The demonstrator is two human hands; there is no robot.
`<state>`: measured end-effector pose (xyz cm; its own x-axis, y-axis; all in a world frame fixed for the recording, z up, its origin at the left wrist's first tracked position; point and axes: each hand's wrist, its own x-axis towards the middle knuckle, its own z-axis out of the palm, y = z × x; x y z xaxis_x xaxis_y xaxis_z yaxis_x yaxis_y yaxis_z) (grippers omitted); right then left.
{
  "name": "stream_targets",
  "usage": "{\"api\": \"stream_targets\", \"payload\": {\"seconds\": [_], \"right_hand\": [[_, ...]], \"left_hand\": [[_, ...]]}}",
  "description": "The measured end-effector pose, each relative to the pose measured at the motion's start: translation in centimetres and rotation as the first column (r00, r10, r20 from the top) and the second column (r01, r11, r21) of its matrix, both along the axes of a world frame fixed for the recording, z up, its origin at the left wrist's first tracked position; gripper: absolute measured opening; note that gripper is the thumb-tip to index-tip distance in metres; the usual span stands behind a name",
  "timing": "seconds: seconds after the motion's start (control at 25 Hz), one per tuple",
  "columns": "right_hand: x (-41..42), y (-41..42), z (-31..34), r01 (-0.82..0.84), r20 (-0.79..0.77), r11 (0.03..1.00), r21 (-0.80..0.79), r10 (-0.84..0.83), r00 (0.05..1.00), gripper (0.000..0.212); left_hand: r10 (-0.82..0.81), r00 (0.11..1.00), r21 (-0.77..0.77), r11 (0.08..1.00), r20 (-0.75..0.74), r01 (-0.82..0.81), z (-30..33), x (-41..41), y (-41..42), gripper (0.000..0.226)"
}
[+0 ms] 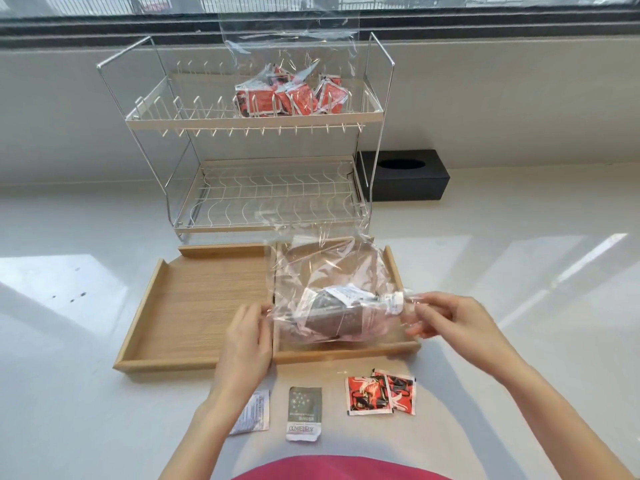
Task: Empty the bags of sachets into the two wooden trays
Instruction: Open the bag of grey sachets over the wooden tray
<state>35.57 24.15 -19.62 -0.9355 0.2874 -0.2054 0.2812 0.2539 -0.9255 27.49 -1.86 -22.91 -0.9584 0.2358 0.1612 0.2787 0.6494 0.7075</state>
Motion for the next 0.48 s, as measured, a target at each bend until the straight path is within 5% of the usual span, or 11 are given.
{"api": "stream_targets", "payload": {"seconds": [0.24,0.48], "right_hand": [[-1.5,0.4,5.0,0.1,-0.223,0.994,0.035,-0.089,0.971,0.019],[-2.9,0.9,6.3,0.141,-0.218,0.99,0.011,-0.136,0.967,0.012]], "left_hand": [[0.063,0.983,0.114,0.993,-0.173,-0.044,4.7,-2.0,1.2,0.016],[0.076,0.991,0.215,0.975,-0.111,-0.051,7.3,-3.8,0.5,0.011]]}}
